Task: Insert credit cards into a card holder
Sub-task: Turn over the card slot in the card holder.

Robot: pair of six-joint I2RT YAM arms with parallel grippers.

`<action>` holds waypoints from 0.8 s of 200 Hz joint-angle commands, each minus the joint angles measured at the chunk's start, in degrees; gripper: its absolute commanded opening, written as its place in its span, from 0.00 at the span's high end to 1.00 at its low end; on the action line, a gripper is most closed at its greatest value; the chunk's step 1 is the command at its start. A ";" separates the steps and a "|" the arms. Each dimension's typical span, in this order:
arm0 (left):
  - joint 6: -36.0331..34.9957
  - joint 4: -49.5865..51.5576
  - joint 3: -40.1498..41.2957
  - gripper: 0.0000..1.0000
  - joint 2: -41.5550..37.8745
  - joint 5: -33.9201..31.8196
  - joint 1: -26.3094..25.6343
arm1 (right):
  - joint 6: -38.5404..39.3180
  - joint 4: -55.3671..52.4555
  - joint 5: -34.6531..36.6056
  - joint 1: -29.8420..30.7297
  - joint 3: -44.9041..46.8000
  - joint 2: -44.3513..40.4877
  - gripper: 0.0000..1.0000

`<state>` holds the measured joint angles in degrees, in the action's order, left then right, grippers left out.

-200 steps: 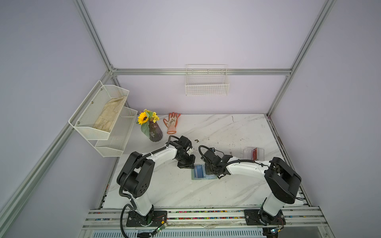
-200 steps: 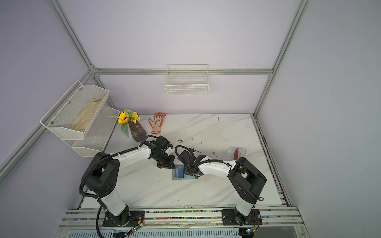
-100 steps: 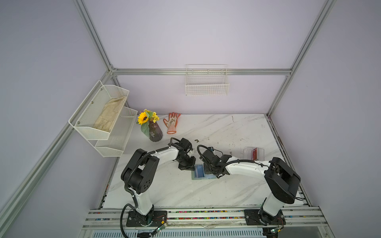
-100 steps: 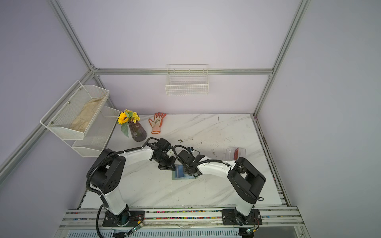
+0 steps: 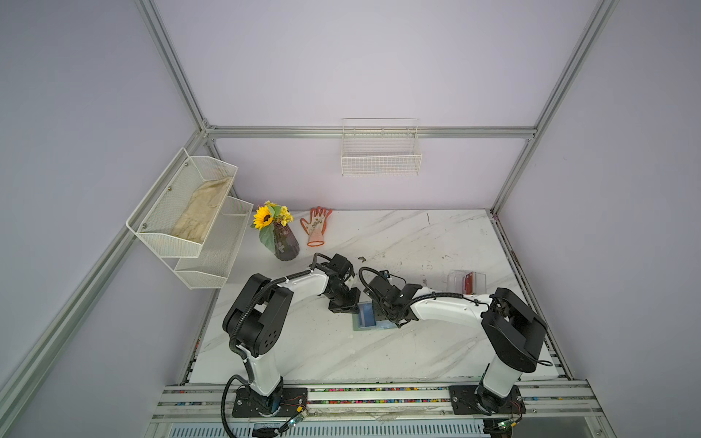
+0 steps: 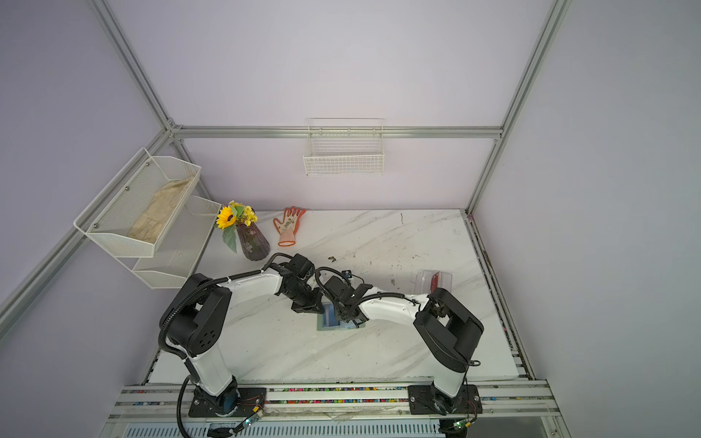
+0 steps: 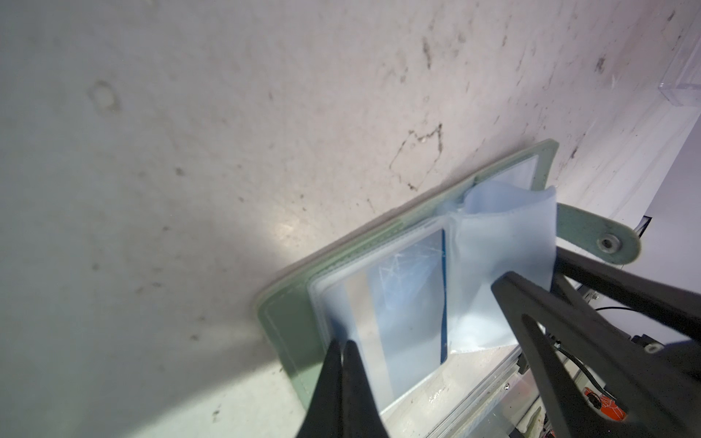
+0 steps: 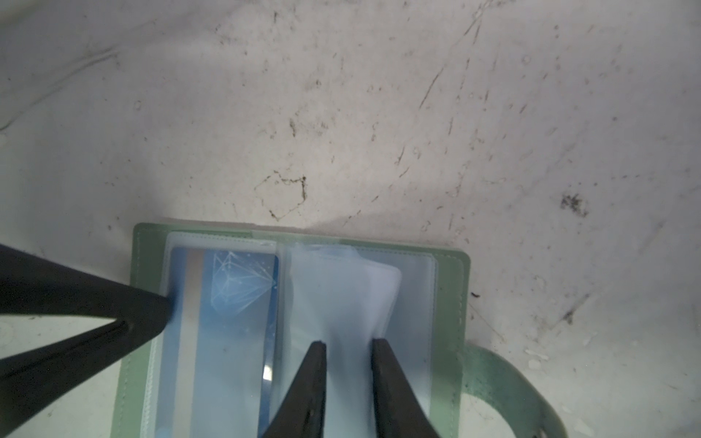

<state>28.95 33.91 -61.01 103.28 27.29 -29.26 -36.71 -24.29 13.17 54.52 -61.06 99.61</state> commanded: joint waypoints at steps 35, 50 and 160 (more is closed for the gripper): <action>0.25 -0.95 2.05 1.00 0.24 0.75 0.34 | 0.67 0.21 -1.38 0.67 -0.90 -2.08 0.76; 0.23 -0.86 2.08 1.00 0.13 0.67 0.34 | 0.93 1.36 -2.84 0.69 -0.56 -2.08 0.76; -0.12 -0.43 2.14 1.00 -0.01 0.05 0.52 | 1.55 7.35 -10.30 0.74 2.24 -2.63 0.70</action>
<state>28.93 33.93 -61.01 103.28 27.27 -29.26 -35.27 -18.20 4.67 54.72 -59.83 97.19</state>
